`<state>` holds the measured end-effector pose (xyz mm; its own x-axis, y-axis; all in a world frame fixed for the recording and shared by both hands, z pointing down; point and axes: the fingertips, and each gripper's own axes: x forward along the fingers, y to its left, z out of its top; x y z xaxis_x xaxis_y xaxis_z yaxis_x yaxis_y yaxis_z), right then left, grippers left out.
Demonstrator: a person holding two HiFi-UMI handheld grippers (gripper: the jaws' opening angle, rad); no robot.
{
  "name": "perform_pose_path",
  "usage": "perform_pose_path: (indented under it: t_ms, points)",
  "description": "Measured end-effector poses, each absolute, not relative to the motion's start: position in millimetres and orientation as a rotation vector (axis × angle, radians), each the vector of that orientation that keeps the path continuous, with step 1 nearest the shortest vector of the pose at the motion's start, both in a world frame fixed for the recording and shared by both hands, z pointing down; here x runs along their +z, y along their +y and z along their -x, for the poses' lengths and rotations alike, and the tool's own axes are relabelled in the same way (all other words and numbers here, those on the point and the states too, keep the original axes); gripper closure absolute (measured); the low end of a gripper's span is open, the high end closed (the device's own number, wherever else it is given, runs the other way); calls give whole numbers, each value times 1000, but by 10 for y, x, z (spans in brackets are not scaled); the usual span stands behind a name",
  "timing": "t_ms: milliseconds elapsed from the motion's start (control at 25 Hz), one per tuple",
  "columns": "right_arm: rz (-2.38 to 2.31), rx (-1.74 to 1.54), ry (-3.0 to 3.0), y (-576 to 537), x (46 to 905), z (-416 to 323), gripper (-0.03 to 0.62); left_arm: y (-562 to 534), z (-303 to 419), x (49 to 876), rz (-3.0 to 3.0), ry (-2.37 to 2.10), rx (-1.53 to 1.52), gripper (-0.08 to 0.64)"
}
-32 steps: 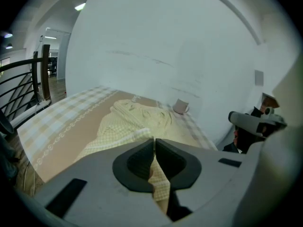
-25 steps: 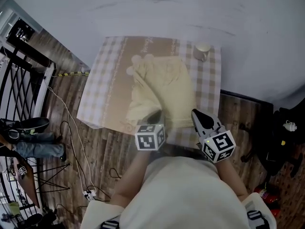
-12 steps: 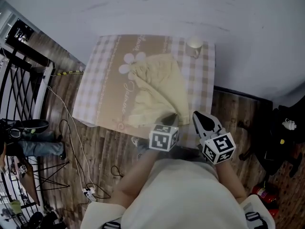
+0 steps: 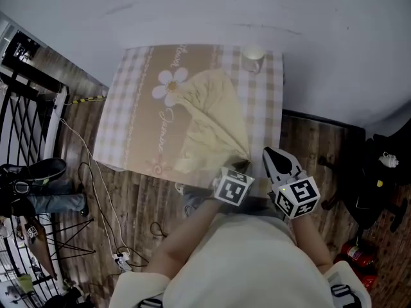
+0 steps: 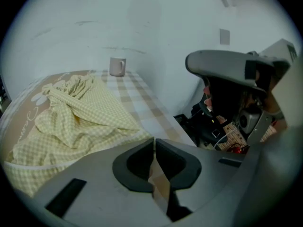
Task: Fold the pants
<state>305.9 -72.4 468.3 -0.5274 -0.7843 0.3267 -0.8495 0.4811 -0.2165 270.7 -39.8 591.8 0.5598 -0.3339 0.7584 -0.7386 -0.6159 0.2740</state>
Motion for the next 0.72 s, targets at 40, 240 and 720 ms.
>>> perform_pose_path:
  t_ms: [40,240,720]
  points:
    - [-1421,529,-2540,-726,4682,-3069,591,-377,-2728,5941,-2213,-845,920,545]
    - [-1413,515,-2543,-758,4659,-3067,591,-352,-2758,5957,-2239,-804,924,545]
    - [-1275,373,-2602,-1124,4457,-2820,591,-641,-2287,5539,-2249,-981,737,452]
